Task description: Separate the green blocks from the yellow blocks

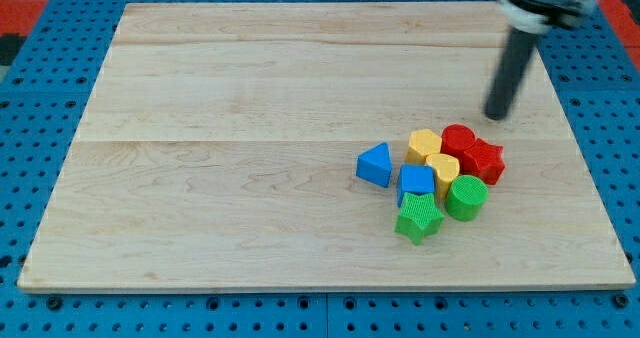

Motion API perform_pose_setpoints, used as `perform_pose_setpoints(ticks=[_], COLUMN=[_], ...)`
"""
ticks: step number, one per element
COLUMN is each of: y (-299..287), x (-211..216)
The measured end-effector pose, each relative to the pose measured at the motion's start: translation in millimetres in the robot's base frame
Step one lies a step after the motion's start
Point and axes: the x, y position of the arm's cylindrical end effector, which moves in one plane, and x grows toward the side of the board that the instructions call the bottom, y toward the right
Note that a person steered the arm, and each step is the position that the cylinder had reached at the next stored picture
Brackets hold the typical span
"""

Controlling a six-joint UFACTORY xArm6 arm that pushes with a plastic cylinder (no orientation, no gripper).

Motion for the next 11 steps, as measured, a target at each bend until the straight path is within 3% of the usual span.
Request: perform_pose_setpoints(ticks=[2,3,5,7,9,11], y=[-5.5,-28.1,-60.5,-122.7,-131.0,-117.4], x=[105.3,116.8,95.1,128.5,157.1,146.0])
